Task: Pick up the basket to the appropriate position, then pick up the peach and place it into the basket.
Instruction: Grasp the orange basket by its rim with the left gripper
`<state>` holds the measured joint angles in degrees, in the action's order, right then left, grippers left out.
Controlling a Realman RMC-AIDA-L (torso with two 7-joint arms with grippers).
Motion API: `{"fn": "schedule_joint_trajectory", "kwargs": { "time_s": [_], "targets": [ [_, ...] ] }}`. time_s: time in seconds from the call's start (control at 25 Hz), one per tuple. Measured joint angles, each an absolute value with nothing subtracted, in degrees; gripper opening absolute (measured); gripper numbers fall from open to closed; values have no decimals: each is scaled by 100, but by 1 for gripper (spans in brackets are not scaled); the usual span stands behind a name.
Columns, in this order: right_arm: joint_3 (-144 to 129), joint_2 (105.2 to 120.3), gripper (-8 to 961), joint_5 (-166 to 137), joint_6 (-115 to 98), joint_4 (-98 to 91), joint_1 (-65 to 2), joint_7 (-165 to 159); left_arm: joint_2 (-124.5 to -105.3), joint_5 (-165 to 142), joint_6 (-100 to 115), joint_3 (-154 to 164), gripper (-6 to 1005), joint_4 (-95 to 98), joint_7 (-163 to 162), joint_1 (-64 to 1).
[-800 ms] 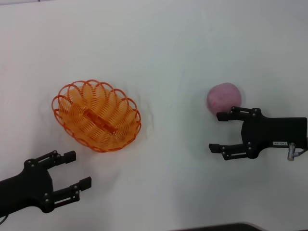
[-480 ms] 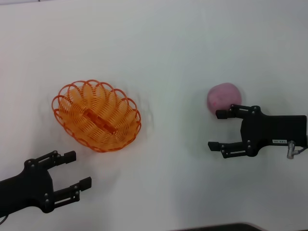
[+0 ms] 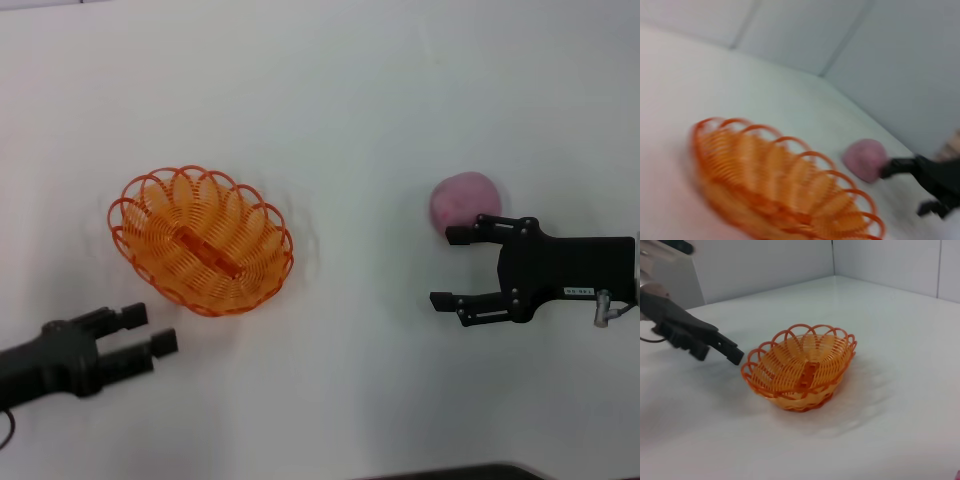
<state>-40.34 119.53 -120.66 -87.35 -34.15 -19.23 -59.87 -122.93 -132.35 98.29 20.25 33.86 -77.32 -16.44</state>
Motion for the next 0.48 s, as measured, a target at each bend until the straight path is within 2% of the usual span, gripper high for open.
{"fn": "schedule_joint_trajectory", "kwargs": {
  "time_s": [0.48],
  "targets": [
    [-4029,11953,930,-12067,-8704,-3341,-1956,-5995,-12046,-13260,9347,1357,758,3367,-9797,-1952]
  ]
}}
